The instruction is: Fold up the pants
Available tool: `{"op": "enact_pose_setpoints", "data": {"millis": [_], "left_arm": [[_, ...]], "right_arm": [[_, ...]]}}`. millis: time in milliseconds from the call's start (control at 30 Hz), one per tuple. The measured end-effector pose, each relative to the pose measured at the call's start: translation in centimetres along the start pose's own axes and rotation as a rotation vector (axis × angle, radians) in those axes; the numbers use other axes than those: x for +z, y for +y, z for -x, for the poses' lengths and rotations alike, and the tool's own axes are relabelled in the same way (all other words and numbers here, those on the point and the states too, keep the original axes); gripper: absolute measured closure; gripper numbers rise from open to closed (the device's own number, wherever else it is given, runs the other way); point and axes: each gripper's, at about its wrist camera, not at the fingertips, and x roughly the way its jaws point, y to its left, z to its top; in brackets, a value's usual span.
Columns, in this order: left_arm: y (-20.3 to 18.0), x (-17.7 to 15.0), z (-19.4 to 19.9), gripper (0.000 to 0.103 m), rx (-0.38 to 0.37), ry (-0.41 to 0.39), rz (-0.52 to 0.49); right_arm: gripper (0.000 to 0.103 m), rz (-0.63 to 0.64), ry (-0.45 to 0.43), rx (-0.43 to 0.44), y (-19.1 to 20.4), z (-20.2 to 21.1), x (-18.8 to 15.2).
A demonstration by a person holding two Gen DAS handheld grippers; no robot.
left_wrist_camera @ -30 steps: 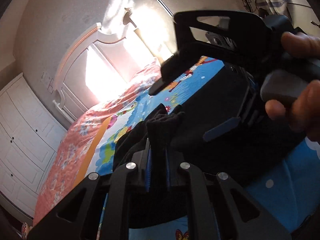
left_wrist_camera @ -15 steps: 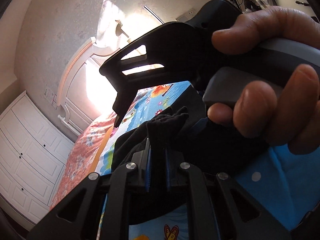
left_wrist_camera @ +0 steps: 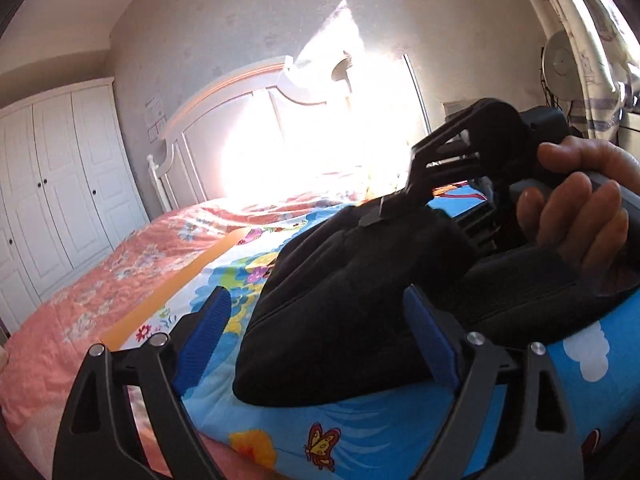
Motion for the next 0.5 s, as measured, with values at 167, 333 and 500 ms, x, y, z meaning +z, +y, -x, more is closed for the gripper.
{"op": "enact_pose_setpoints", "data": {"millis": [167,333,500], "left_arm": [[1.5,-1.8,-0.7,0.014,-0.026,0.098,0.092],[2.4,-2.9,-2.9,0.014,-0.031,0.15,0.154],[3.5,-3.6,-5.5,0.014,-0.065,0.211,0.264]], "right_arm": [[0.077,0.022,-0.039,0.028,1.3,2.1,0.3],[0.077,0.008,-0.057,0.054,1.5,4.2,0.2],[0.077,0.018,-0.157,0.097,2.0,9.5,0.6]]}}
